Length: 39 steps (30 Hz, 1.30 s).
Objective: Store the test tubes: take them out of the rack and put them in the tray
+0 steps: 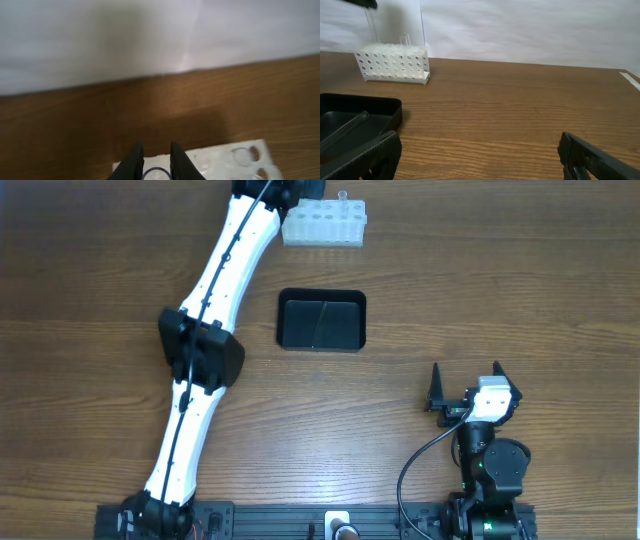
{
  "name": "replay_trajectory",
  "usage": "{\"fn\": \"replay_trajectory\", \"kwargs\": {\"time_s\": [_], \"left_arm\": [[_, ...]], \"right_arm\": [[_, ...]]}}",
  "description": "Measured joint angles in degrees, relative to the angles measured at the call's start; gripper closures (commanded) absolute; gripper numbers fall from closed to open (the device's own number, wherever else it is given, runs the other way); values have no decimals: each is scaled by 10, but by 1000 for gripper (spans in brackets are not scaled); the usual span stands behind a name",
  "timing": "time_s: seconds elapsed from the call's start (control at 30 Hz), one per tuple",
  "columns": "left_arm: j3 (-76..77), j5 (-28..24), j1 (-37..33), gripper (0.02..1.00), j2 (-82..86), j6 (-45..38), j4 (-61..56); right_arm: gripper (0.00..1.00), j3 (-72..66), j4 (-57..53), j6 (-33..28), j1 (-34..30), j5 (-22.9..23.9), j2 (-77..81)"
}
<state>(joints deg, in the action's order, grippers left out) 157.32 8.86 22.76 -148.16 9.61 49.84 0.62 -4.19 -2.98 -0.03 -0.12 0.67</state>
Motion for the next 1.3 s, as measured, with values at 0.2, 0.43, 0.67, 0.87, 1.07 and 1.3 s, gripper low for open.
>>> {"fn": "replay_trajectory", "kwargs": {"time_s": [0.2, 0.43, 0.67, 0.87, 1.07, 1.3], "left_arm": [[0, 8, 0, 978, 46, 0, 5], [0, -19, 0, 978, 103, 8, 100], [2, -81, 1, 980, 143, 51, 275], [2, -125, 2, 978, 144, 73, 403], [2, -158, 4, 978, 130, 82, 455], [2, -167, 21, 982, 64, 83, 439]], "right_arm": [[7, 0, 0, 0, 0, 0, 0], [9, 0, 0, 0, 0, 0, 0], [9, 0, 0, 0, 0, 0, 0], [9, 0, 0, 0, 0, 0, 0], [7, 0, 0, 0, 0, 0, 0], [9, 0, 0, 0, 0, 0, 0]]}}
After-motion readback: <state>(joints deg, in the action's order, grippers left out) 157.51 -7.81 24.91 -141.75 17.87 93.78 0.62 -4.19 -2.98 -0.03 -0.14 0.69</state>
